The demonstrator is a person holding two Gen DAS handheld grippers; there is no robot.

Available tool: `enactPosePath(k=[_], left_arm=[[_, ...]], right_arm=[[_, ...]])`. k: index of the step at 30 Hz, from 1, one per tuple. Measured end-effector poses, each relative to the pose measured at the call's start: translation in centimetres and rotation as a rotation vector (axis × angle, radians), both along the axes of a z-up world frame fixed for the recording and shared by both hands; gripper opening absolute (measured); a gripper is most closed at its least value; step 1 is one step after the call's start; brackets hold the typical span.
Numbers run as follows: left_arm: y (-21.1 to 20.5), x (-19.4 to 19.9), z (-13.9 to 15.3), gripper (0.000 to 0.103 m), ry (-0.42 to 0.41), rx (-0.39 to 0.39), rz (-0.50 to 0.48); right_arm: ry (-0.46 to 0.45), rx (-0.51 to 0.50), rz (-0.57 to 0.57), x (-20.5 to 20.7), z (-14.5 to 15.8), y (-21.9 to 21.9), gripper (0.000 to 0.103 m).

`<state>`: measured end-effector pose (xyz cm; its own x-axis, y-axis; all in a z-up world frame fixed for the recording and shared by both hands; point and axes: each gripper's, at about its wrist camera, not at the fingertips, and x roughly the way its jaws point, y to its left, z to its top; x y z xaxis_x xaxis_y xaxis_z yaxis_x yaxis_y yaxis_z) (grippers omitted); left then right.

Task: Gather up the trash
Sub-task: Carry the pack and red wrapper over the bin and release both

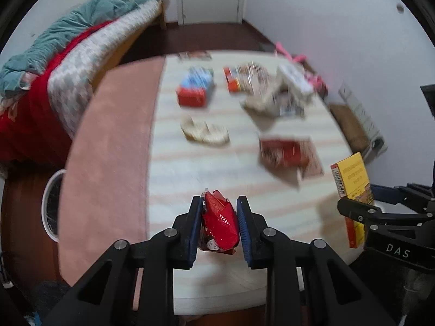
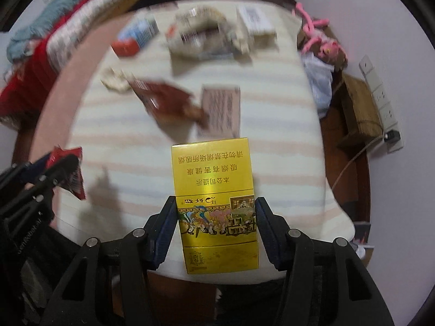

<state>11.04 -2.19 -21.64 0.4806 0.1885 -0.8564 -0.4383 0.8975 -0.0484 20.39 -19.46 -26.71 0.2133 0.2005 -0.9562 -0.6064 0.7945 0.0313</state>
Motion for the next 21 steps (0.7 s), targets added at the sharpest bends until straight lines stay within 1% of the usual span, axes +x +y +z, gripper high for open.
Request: enactPosePath(k=[4,5,7,8,11,13,14,16,18,21], left_arm=[[3.5,-1.8,5.4,0.022,-0.1,0.013,0.044],[4.3,-2.2,6.3,0.022,-0.115,0.017,0.052],[6.9,-3.7,8.8,0.022,-0.154,0.025,0.081],[7.9,-4.3,9.5,0.022,-0.165,0.025,0.093],[12.7,-7.3,11.9,0.022,-0.199,0.028,0.16],[15.8,-9.2,12.5,0.022,-0.209,0.031,0.207],[18.0,-10.7,12.6,0.022,-0.211,0.022,0.245],[21.9,-13.4,12.3,0.022,-0.207,0.007,0.317],[25.3,-15.8,11.3,0.022,-0.197,-0.014,0.386],[30.6,-19.6,8.8,0.022,-0.165,-0.048,0.499]], right_arm=[[-0.043,0.086,0.023,-0.4,4.5,2.2,0.059],[-0.051,0.102,0.031,-0.4,5.4,3.0,0.059],[-0.068,0.15,0.06,-0.9,7.9,5.2,0.059],[-0.071,0.176,0.076,-1.5,9.1,6.4,0.059],[-0.065,0.243,0.136,-3.0,12.0,10.7,0.059],[-0.059,0.273,0.182,-4.2,13.1,13.8,0.059],[-0.058,0.286,0.208,-4.9,13.6,15.6,0.059],[-0.04,0.309,0.269,-6.6,14.4,20.0,0.059],[-0.009,0.322,0.322,-8.2,14.3,23.9,0.059],[0.044,0.325,0.405,-10.7,13.2,30.8,0.059]])
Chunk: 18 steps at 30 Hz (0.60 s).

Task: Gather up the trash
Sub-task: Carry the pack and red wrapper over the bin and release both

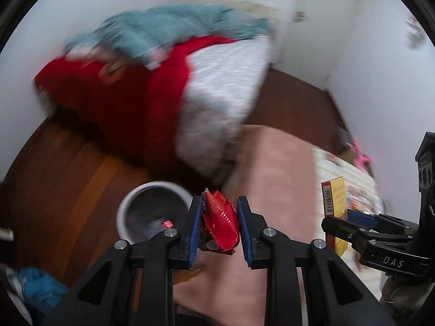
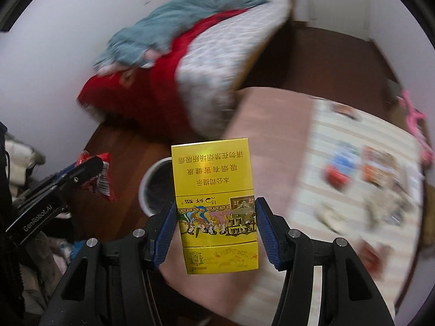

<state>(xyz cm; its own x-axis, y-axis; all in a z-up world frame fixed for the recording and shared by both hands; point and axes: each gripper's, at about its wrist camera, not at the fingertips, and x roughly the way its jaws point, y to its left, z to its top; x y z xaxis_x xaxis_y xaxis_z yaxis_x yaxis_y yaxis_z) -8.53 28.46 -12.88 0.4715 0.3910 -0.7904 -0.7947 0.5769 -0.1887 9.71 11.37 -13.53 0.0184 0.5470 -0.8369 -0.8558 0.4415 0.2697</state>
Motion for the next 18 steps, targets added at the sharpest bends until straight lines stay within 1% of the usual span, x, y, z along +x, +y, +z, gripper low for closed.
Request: enactPosePath(k=[1,2,3,5,7,8,10,13,14,15,16,17,18], left_arm=[[1.6,-1.0,-1.1,0.022,0.009,-0.025,0.027],[3.7,-2.3,-2.6,0.022,0.014,-0.067,0.07],[5.0,-3.2,-3.9,0.022,0.016,-0.099,0.096],[8.3,-5.0,-7.1,0.022,0.033,-0.182,0.156],[11.0,-6.1,-10.5,0.022,0.034,-0.283,0.19],[12.0,-6.6,-11.4,0.022,0.039,-0.317,0.202],[14.2,-7.0,-14.5,0.023,0.04,-0.399,0.21],[16.1,-6.8,-17.6,0.025,0.065,-0.464,0.22],[16.3,-6.5,-18.2,0.037,0.075,-0.47,0.224],[16.9,-6.3,-19.1,0.063,0.102,-0.476,0.233],[17.4,-6.0,-19.5,0.075,0.115,-0.479,0.239],[17.8,-6.1,-20.0,0.088,0.105,-0.485,0.249],[18.0,-6.3,-20.3,0.089,0.098,-0.488,0.257]], right_arm=[[0.014,-0.007,0.027,-0.8,-0.7,2.2,0.059],[0.026,-0.025,0.062,-1.9,-1.8,5.3,0.059],[0.036,-0.038,0.081,-2.7,-2.8,7.2,0.059],[0.068,-0.083,0.128,-4.5,-5.8,12.0,0.059],[0.085,-0.129,0.158,-5.9,-8.8,15.7,0.059],[0.098,-0.156,0.176,-6.5,-10.5,17.7,0.059],[0.124,-0.212,0.193,-7.3,-13.6,20.6,0.059],[0.138,-0.291,0.213,-8.1,-17.9,24.6,0.059],[0.149,-0.312,0.218,-8.3,-19.2,25.5,0.059],[0.154,-0.331,0.221,-8.5,-20.5,26.2,0.059],[0.155,-0.347,0.22,-8.5,-21.4,27.0,0.059],[0.158,-0.365,0.222,-8.5,-22.5,27.8,0.059],[0.163,-0.385,0.227,-8.6,-23.5,28.5,0.059]])
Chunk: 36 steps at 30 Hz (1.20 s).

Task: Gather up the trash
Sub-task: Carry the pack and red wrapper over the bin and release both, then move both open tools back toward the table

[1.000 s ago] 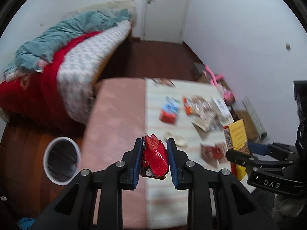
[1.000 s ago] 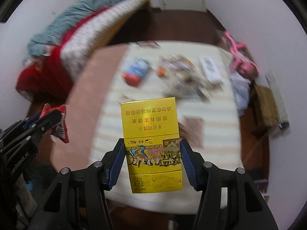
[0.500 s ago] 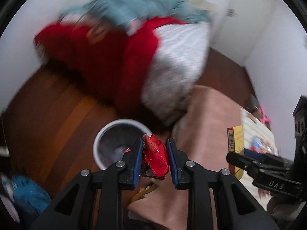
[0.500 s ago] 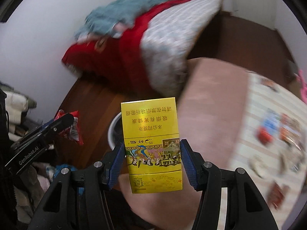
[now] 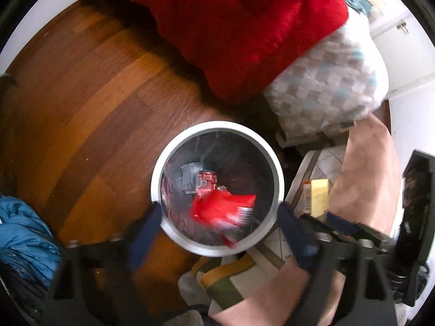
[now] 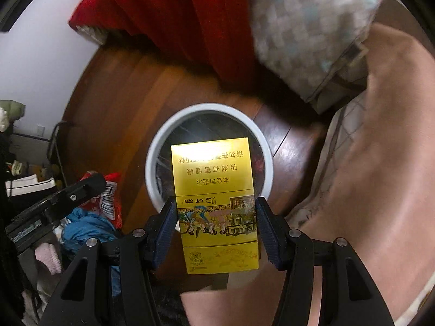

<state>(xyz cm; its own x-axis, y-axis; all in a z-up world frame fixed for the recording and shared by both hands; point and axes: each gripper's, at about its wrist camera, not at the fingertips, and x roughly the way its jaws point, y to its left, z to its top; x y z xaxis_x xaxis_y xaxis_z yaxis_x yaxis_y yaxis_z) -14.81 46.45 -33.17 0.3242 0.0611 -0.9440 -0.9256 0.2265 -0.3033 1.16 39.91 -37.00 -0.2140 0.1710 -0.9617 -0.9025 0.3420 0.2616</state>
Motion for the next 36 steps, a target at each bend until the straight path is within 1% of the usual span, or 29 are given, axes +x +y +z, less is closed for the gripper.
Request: enactPosePath(k=[1,2,3,4,5,6,8,9,11,14,15,18,20,27,31,36], left_arm=[[-0.1,-0.1,-0.2,0.089,0.003,-0.001,0.005],[0.1,-0.1,-0.3,0.092,0.018,0.004,0.01],[0.2,-0.3,-0.4,0.098,0.032,0.014,0.014],[0.2,-0.7,-0.2,0.101,0.04,0.028,0.015],[0.0,-1.1,0.1,0.101,0.055,0.052,0.014],[-0.1,-1.3,0.1,0.101,0.071,0.073,0.014],[-0.6,-1.6,0.6,0.102,0.114,0.133,0.011],[-0.9,-1.8,0.8,0.102,0.137,0.163,0.005],[-1.6,-2.2,1.1,0.102,0.167,0.202,-0.005],[-2.9,-2.5,1.4,0.102,0.198,0.226,-0.025],[-3.3,-2.5,1.4,0.102,0.211,0.234,-0.032],[-4.6,-2.5,1.4,0.102,0.241,0.248,-0.054],[-5.2,-2.5,1.3,0.102,0.242,0.243,-0.061],[-6.8,-2.6,2.4,0.102,0.246,0.264,-0.061],[-7.6,-2.8,3.7,0.102,0.238,0.285,-0.058],[-9.2,-3.1,6.2,0.102,0.227,0.331,-0.057]], right_arm=[[0.005,-0.013,0.0,0.0,-0.8,0.5,0.06],[0.018,-0.023,-0.001,0.1,-1.6,0.9,0.06],[0.026,-0.029,-0.004,0.4,-2.2,1.1,0.066],[0.023,-0.031,-0.013,0.6,-2.7,1.0,0.083],[0.022,-0.03,-0.022,1.1,-3.0,1.1,0.089],[0.033,-0.029,-0.027,1.4,-3.2,1.1,0.094],[0.043,-0.026,-0.033,1.5,-3.4,0.9,0.097],[0.046,-0.025,-0.029,1.4,-3.3,0.6,0.103],[0.032,-0.025,-0.023,1.4,-2.9,0.0,0.103],[0.011,-0.028,-0.004,0.9,-2.2,-1.1,0.103],[-0.005,-0.031,0.003,0.7,-1.9,-1.4,0.103],[-0.09,-0.044,0.037,-0.2,-1.4,-2.3,0.103],[-0.134,-0.043,0.045,-0.6,-1.1,-3.1,0.103],[-0.173,-0.028,0.022,-0.9,0.0,-4.6,0.103],[-0.197,0.004,0.016,-1.1,1.7,-5.5,0.103],[-0.216,0.05,0.006,-1.3,4.4,-6.7,0.103]])
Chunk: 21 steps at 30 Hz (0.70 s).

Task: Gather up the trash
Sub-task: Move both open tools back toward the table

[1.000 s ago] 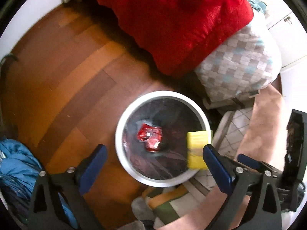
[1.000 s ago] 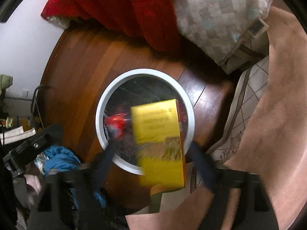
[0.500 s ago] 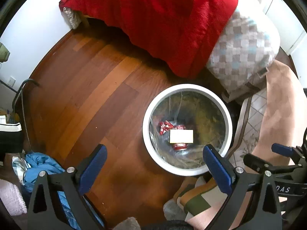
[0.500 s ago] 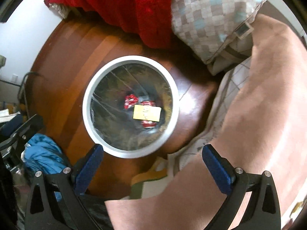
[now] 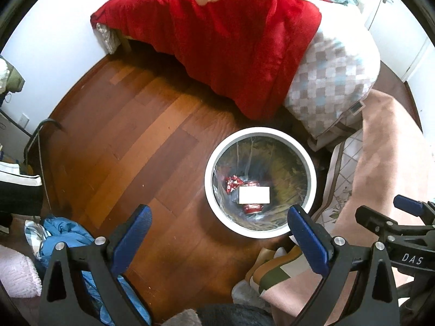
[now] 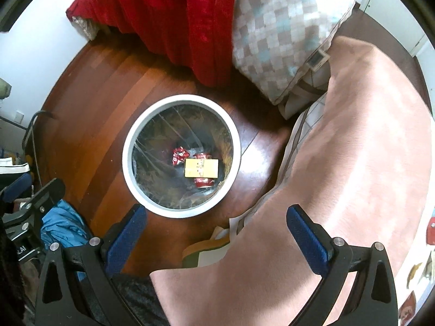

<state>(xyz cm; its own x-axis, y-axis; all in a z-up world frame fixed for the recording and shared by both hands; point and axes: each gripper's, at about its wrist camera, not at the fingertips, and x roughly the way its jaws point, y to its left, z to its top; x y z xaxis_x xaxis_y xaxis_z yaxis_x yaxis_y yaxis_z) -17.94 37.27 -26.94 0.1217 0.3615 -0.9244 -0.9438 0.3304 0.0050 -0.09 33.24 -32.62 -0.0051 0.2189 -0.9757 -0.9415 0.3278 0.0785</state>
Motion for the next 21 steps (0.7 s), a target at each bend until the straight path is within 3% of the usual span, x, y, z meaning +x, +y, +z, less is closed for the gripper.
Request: enactPosePath(k=[13,17,21], left_arm=[[-7.8,0.8,11.2,0.102,-0.049,0.2,-0.047],[-10.9,2.7,12.8,0.102,-0.087,0.224,-0.093],[-14.5,6.5,12.3,0.102,-0.115,0.212,-0.163]], right_arm=[[0.06,0.26,-0.061,-0.1,10.9,-7.4,0.103],[0.061,0.348,-0.096,0.9,14.5,-12.3,0.103],[0.071,0.376,-0.165,3.0,16.0,-17.8,0.103]])
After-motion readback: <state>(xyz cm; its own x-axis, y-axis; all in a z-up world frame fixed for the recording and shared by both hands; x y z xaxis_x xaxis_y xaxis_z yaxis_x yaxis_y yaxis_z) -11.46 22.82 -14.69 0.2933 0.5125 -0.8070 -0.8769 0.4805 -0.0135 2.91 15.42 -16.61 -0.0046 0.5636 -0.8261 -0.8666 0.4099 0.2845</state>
